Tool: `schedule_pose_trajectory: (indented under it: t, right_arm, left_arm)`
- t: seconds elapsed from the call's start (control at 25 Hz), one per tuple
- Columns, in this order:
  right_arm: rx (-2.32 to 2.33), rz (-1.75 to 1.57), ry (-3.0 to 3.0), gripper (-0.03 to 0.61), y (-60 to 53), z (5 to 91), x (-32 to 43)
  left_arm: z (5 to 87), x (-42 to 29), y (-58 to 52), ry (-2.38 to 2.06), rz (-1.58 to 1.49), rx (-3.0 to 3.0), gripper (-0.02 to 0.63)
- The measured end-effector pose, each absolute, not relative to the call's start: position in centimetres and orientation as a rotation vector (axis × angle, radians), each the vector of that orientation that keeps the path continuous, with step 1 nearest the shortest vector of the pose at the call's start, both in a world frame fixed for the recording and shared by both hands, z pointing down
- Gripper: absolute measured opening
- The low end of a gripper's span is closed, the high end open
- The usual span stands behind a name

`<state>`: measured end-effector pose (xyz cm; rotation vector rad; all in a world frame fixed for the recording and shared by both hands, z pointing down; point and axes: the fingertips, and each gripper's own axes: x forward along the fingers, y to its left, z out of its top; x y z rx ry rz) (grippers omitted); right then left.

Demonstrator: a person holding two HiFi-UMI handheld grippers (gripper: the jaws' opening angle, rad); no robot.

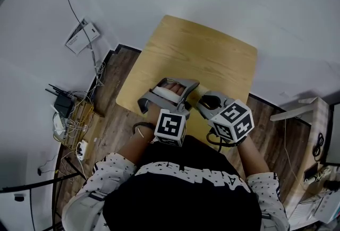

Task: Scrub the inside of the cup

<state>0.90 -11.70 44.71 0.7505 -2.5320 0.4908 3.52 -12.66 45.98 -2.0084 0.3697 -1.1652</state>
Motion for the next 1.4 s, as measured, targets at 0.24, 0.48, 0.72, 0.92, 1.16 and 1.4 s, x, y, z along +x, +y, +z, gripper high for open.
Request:
schedule_pose_trajectory:
  t: [0.24,0.48,0.72,0.92,1.16,1.4]
  right_arm:
    - [0.763,0.952,-2.641,0.049,-12.0,44.2,1.3]
    - [0.770,1.085,-2.659,0.049,-12.1,44.2,1.5]
    - [0.769,1.271,-2.679,0.049,-12.2,44.0,1.8]
    - [0.748,1.461,-2.693,0.048,-12.3,43.7,2.1]
    - [0.708,1.571,-2.694,0.048,-12.3,43.6,1.9]
    - [0.663,1.584,-2.706,0.049,-12.0,43.8,1.7]
  left_arm:
    - [45.7,3.8,-12.8,0.374,-1.162,-1.974,0.353]
    - [46.3,3.5,-12.7,0.360,-1.208,-1.951,0.353]
    - [46.6,3.4,-12.5,0.343,-1.228,-1.938,0.353]
    - [46.5,3.7,-12.5,0.351,-1.226,-1.917,0.353]
    - [46.8,3.4,-12.3,0.346,-1.248,-1.908,0.353]
    - [46.4,3.2,-12.2,0.393,-1.218,-1.942,0.353]
